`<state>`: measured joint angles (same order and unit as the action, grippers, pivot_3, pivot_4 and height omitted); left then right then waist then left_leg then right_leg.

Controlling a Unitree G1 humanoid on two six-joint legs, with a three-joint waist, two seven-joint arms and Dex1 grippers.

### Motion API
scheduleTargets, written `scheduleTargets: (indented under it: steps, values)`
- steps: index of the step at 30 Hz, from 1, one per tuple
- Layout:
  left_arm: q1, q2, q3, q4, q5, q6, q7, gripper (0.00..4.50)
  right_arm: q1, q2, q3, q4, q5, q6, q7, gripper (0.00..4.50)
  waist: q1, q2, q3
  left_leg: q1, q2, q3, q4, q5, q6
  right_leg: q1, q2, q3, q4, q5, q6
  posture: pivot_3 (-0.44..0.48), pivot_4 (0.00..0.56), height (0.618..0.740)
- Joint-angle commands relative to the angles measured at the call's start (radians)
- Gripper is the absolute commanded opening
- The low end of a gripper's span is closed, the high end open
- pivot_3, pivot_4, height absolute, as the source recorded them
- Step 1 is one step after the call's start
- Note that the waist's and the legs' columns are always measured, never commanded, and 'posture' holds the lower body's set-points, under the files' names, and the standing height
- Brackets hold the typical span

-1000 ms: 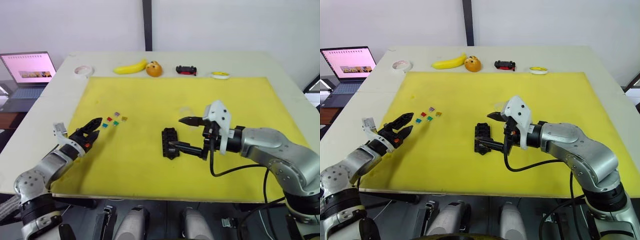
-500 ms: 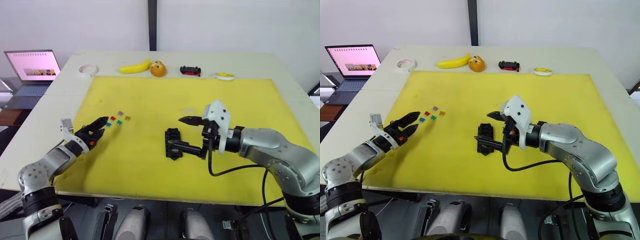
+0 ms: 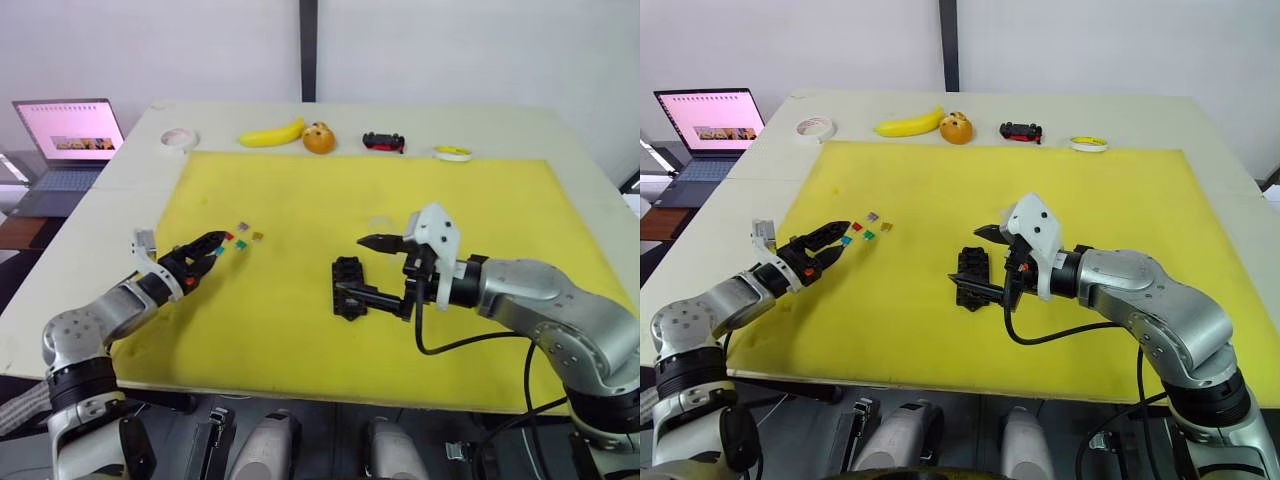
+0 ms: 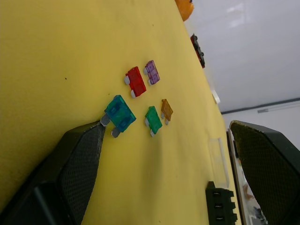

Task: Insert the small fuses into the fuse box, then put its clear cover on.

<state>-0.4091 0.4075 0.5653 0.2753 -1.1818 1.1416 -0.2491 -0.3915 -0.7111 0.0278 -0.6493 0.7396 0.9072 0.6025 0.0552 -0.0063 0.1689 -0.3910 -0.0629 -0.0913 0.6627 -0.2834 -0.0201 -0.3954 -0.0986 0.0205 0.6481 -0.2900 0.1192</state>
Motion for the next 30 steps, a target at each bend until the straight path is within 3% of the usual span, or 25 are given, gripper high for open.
scheduleTargets:
  steps: [1,16,19,30]
  values:
    - [-0.006,-0.051,-0.071,0.056,0.054,0.017,0.004,4.5,-0.003,-0.002,-0.013,-0.055,0.01,-0.012,0.003,4.44,0.008,0.0,0.0,0.0,0.0,0.0,0.0,0.0,0.0,0.0,0.0,0.0,0.0,0.0,0.0,0.0,0.15,0.74]
    - [-0.012,-0.1,-0.029,0.066,0.067,0.0,-0.008,4.5,-0.007,-0.007,-0.011,-0.057,0.019,-0.003,0.001,4.44,0.012,0.001,0.0,0.0,-0.009,-0.011,0.0,-0.001,0.001,0.003,-0.005,-0.002,-0.002,-0.001,0.002,0.0,0.15,0.74]
    - [-0.013,-0.097,-0.032,0.067,0.075,0.004,-0.006,3.67,-0.008,-0.007,-0.009,-0.054,0.015,-0.006,0.002,4.5,0.012,0.001,0.0,0.0,-0.01,-0.013,0.0,0.0,0.001,0.004,-0.005,-0.003,-0.003,-0.001,0.002,0.0,0.15,0.74]
    - [-0.02,-0.108,-0.034,0.076,0.098,-0.01,-0.003,3.67,-0.006,-0.019,-0.009,-0.051,0.007,-0.008,0.011,4.5,0.012,0.001,0.0,-0.001,-0.011,-0.016,0.0,0.0,0.001,0.005,-0.005,-0.004,-0.003,-0.002,0.003,0.0,0.15,0.74]
